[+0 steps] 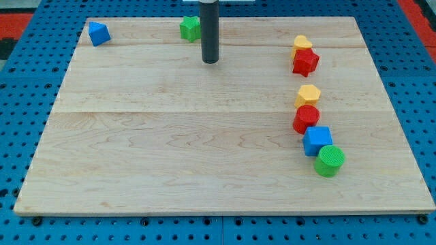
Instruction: Push the red star towards the top right along with heart
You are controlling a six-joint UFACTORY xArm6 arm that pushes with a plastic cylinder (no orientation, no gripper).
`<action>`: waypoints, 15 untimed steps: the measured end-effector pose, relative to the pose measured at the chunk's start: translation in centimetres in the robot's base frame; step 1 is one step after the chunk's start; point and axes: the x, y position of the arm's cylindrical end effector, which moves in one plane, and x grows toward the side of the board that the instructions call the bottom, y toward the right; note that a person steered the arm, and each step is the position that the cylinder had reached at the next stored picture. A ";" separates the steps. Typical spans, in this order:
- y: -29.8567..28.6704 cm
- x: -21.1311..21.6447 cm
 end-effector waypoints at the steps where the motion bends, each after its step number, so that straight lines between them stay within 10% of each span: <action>1: -1.1 0.4; 5: 0.3 3.7; 7: 14.6 4.6; 15: 24.8 -10.1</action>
